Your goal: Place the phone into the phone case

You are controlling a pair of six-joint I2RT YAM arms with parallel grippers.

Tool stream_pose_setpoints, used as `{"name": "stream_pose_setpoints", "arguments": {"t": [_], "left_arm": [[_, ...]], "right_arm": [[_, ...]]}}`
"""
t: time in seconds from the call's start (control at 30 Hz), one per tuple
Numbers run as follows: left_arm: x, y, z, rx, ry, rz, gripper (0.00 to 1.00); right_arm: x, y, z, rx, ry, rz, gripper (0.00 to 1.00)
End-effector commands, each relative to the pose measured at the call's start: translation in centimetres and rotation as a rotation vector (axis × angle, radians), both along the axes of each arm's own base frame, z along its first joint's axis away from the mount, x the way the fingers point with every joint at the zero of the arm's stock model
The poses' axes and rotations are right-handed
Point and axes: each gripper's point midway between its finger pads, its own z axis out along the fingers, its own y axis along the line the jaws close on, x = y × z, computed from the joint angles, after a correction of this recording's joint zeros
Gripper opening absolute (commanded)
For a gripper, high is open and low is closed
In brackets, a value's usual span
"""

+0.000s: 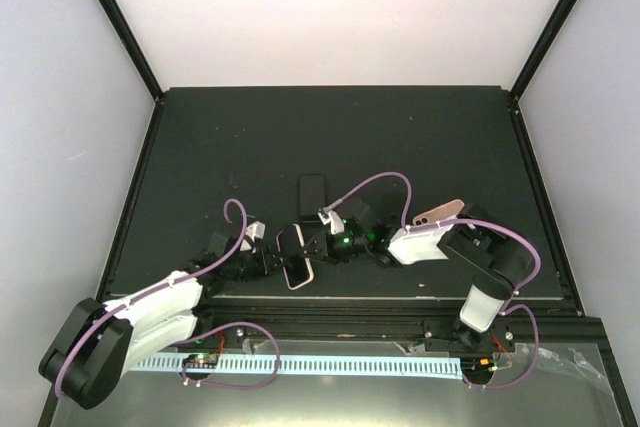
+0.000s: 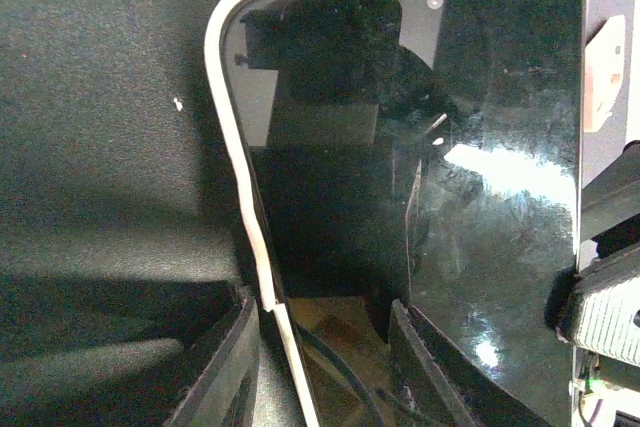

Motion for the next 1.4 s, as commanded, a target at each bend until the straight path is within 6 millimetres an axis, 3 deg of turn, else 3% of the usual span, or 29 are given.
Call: {"name": "stream_pose_setpoints", "arguments": {"t": [0.0,0.2,0.3,0.4,0.57,0.67,0.83,0.97,1.1,1.17,1.3,1.37], "left_arm": [[1.2,-0.6,1.6,-0.017,-0.047,-0.008,0.38],[1.5,-0.7,2.4,-0.015,-0.078,-0.025,0.42],[1.7,-0.7,2.7,-0.012,-0.094,-0.020,0.43],[1.3,-1.2,2.9,-0.064,-0.097,-0.033,0.43],[0.7,-0.9,2.0,-0.052,-0.076,-0.038,0.44],[0.6,-0.7,1.6,-0.043,-0.066,-0.031,0.44],[0.5,-0.7,0.9,-0.039,-0.040,-0.023,0.42],[0.5,-0.8,0.9,-0.040,-0.038,-0.023,0.41],[0.6,-0.7,1.1,-0.031,-0.029,-0.022,0.41],[0.5,-0.7,1.3,-0.025,-0.016,-0.019,0.41],[0.4,-1.1,3.7,-0.065,-0.038,-0.033,0.45],[0.4,-1.3,5.4,-0.104,-0.070,-0.039,0.53]], "right_arm": [[-0.1,0.6,2.1,0.057,-0.058,0.034,0.26],[-1.3,1.5,3.1,0.126,0.025,0.045,0.38],[-1.3,1.6,2.5,0.117,0.044,0.035,0.38],[-1.0,1.2,1.2,0.078,0.059,0.003,0.30],[-0.9,1.0,0.6,0.050,0.051,-0.003,0.04],[-0.6,0.7,0.5,0.027,0.029,-0.014,0.01],[-0.8,0.7,0.8,0.048,0.034,-0.014,0.28],[-1.1,0.9,0.3,0.023,0.035,0.004,0.31],[-0.5,0.4,-0.3,-0.054,-0.016,-0.002,0.08],[0.1,-0.1,0.1,-0.080,-0.070,-0.022,0.02],[1.1,-1.2,2.3,-0.069,-0.176,-0.075,0.01],[1.1,-1.5,4.0,-0.011,-0.217,-0.095,0.01]]}}
